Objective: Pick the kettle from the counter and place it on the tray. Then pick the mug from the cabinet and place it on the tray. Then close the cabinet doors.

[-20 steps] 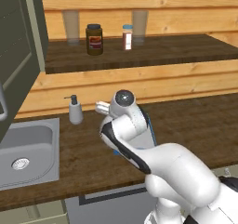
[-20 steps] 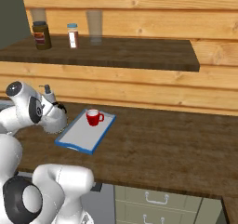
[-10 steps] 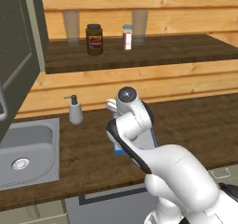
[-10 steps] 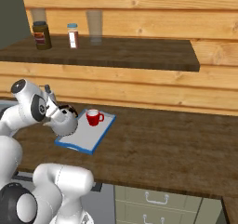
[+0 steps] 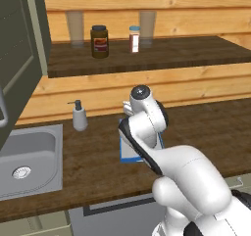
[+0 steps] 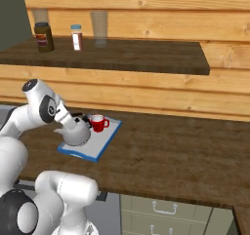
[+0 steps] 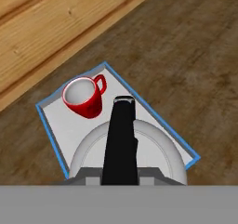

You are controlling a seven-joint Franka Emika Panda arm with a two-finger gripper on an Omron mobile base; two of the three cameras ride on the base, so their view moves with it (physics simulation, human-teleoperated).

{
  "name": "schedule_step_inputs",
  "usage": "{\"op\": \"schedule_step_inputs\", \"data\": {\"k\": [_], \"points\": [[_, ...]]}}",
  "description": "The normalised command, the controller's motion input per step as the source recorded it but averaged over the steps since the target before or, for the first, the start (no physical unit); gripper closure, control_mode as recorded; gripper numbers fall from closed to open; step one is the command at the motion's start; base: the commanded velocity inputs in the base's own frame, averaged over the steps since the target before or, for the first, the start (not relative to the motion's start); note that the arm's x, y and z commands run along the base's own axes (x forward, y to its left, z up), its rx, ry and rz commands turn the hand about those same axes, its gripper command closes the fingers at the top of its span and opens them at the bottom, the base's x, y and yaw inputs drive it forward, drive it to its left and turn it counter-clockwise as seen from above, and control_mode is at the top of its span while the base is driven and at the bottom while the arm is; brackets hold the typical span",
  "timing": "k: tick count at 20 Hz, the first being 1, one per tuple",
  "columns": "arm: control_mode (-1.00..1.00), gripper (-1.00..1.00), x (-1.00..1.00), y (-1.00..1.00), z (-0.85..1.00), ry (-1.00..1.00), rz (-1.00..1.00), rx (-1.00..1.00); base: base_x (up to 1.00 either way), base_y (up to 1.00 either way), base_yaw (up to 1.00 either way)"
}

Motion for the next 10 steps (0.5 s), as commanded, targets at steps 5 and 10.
{"op": "schedule_step_inputs", "data": {"k": [5,10], "points": [[-1.0,1.0,0.0,-0.29,-0.08,0.0,-0.03,0.0,0.0,0.0,0.0],[-1.0,1.0,0.0,-0.16,-0.18,0.03,0.0,0.0,0.0,0.0,0.0]]}}
